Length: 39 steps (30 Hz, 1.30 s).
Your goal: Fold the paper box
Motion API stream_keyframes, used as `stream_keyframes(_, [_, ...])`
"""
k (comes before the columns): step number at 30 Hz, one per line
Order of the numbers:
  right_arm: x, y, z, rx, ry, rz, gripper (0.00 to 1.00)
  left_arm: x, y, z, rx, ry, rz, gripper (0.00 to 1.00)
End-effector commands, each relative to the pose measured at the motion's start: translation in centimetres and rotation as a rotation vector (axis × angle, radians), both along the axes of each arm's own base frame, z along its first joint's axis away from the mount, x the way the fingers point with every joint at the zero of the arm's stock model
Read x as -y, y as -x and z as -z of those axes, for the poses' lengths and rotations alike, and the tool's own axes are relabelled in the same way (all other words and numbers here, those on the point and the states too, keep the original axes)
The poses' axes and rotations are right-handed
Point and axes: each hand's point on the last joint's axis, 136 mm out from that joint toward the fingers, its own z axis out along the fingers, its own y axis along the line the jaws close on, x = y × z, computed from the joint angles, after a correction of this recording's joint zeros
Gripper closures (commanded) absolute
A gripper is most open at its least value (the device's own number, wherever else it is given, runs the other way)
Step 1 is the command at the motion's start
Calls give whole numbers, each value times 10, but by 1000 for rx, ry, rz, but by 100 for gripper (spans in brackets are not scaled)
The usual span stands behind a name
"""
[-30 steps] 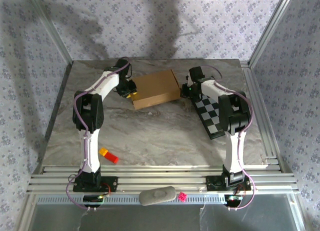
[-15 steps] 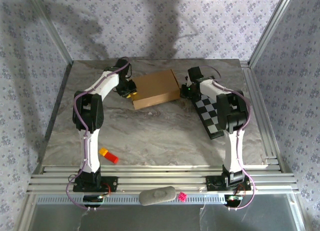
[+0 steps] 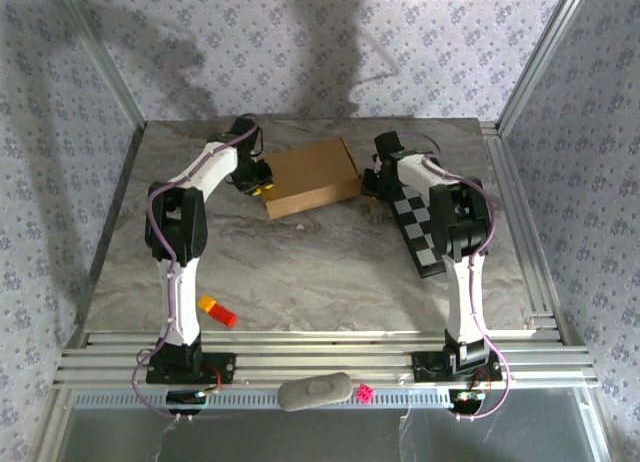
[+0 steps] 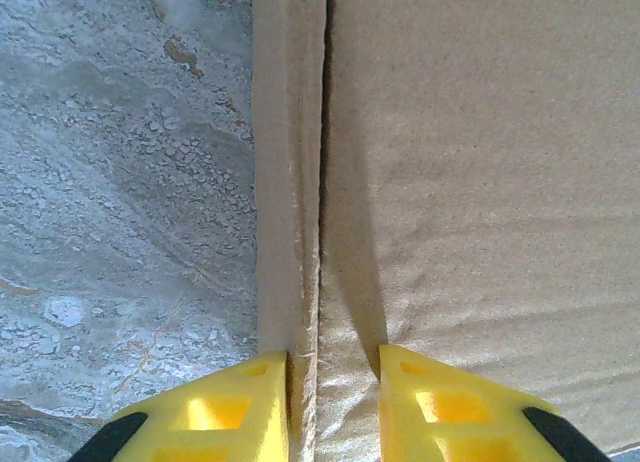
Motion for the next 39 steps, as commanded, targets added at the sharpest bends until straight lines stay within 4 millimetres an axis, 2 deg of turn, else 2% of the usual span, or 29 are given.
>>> stream_keyframes(1, [-4,1,28,-61,3,28,83,-6,29,41,-155,-39,10,75])
stream_keyframes(10, [-10,-14,28,-86,-43,130,83,10,41,33,-170,41,5,75])
stream_keyframes(12, [-10,-16,27,-88,-45,142,83,16,43,26,-166,87,0,75])
stream_keyframes(17, [-9,-23,21,-85,-55,147,83,27,50,-9,-137,172,-14,71])
stream_keyframes(20, [-12,-24,15,-77,-54,130,83,22,50,-30,-111,190,-40,64])
stream_keyframes(26, [-14,-25,6,-68,-61,120,83,12,49,-58,-89,253,-89,59])
stream_keyframes(30, [-15,-26,4,-68,-65,123,83,11,50,-62,-111,306,-99,58])
stream_keyframes(36, [-17,-29,-2,-63,-74,124,83,5,58,-50,-160,320,-101,58])
stream_keyframes(39, [-17,-30,-3,-63,-74,125,83,-10,49,-64,-86,265,-128,58])
